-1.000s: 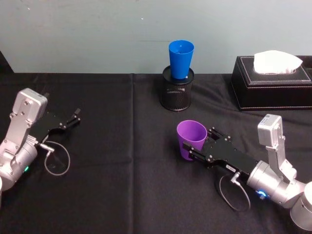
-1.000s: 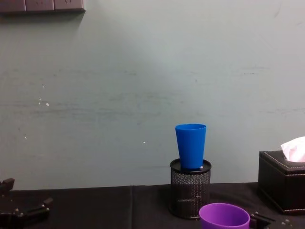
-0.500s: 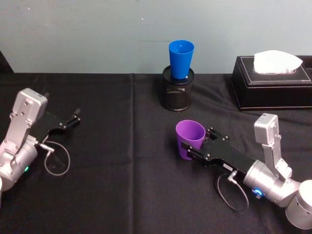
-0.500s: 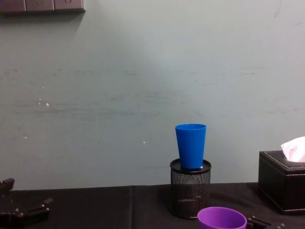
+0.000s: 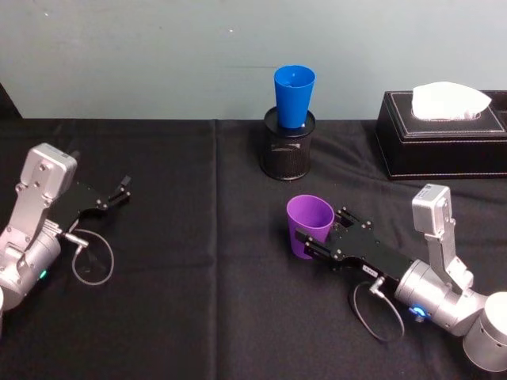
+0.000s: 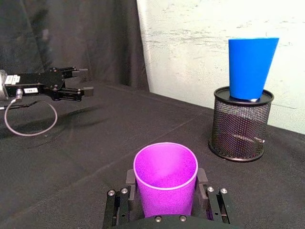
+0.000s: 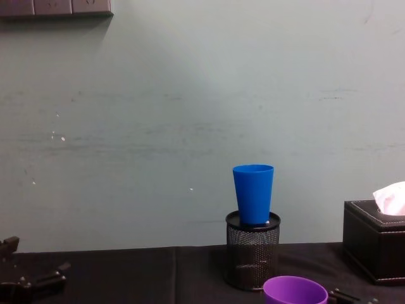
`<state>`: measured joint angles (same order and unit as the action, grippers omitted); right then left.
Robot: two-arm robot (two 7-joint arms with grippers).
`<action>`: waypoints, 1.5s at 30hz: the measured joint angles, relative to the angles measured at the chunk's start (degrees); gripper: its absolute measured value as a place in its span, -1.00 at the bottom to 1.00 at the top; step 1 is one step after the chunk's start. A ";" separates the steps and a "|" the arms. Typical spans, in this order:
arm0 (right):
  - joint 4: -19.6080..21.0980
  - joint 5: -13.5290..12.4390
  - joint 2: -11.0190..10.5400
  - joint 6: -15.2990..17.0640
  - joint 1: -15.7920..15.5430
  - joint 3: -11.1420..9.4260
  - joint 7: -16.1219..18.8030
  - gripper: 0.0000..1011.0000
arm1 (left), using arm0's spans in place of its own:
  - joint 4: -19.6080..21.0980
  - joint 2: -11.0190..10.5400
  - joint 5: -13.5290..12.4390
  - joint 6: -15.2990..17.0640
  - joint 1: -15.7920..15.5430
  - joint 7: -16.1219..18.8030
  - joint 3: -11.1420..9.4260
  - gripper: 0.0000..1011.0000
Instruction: Pick up one cup with a gripper and tap it against the other cup.
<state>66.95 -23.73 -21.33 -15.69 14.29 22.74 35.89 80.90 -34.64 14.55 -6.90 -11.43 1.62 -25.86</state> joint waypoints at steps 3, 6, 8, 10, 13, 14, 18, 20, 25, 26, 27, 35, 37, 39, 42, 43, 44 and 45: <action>0.03 0.04 -0.02 0.00 -0.02 0.01 -0.01 0.50 | 0.00 0.00 0.00 0.00 0.00 0.00 0.00 0.99; 0.05 0.07 -0.03 0.01 -0.04 0.03 -0.02 0.66 | 0.00 0.00 0.00 0.00 0.00 0.00 0.00 0.99; 0.06 0.07 -0.03 0.01 -0.05 0.03 -0.02 0.71 | 0.00 0.00 0.00 0.00 0.00 0.00 0.00 0.99; 0.08 0.07 -0.05 0.01 -0.06 0.05 -0.03 0.85 | 0.00 0.00 0.00 0.00 0.00 0.00 0.00 0.99; 0.10 0.07 -0.06 0.02 -0.08 0.07 -0.04 0.97 | 0.00 0.00 0.00 0.00 0.00 0.00 0.00 0.99; 0.18 0.07 -0.07 0.01 -0.12 0.05 -0.08 0.98 | 0.00 0.00 0.00 0.00 0.00 0.00 0.00 0.99; 2.45 -0.53 -0.16 -1.34 -1.27 -0.95 -0.19 0.98 | 0.00 0.00 0.00 0.00 0.00 0.00 0.00 0.99; 3.33 -0.92 -0.17 -1.90 -1.71 -1.41 -0.23 0.98 | 0.00 0.00 0.00 0.00 0.00 0.00 0.00 0.99; 7.54 -2.00 -0.08 -4.48 -3.93 -3.97 -2.15 0.98 | 0.00 0.00 0.00 0.00 0.00 0.00 0.00 0.99; 8.32 -2.16 0.00 -4.63 -4.31 -4.52 -2.85 0.98 | 0.00 0.00 0.00 0.00 0.00 0.00 0.00 0.99; 9.00 -2.32 0.10 -4.65 -4.73 -5.04 -3.58 0.98 | 0.00 0.00 0.00 0.00 0.00 0.00 0.00 0.99; 15.14 2.37 0.91 -0.05 -8.52 -9.61 -16.11 0.98 | 0.00 0.00 0.00 0.00 0.00 0.00 0.00 0.99; 15.85 4.55 1.55 2.67 -9.44 -10.86 -20.95 0.98 | 0.00 0.00 0.00 0.00 0.00 0.00 0.00 0.99; 15.97 6.56 2.40 5.10 -10.07 -11.87 -25.21 0.98 | 0.00 0.00 0.00 0.00 0.00 0.00 0.00 0.99; 15.48 9.34 3.72 7.90 -10.32 -12.93 -30.58 0.98 | 0.00 0.00 0.00 0.00 0.00 0.00 0.00 0.99; 15.25 9.93 3.99 8.34 -10.31 -13.07 -31.58 0.98 | 0.00 0.00 0.00 0.00 0.00 0.00 0.00 0.99; 14.70 10.88 4.54 8.86 -10.24 -13.33 -32.92 0.98 | 0.00 0.00 0.00 0.00 0.00 0.00 0.00 0.99; 14.44 11.29 4.74 8.99 -10.19 -13.42 -33.41 0.98 | 0.00 0.00 0.00 0.00 0.00 0.00 0.00 0.99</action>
<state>81.39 -12.43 -16.58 -6.70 4.10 9.32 2.48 80.90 -34.65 14.55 -6.91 -11.43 1.62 -25.86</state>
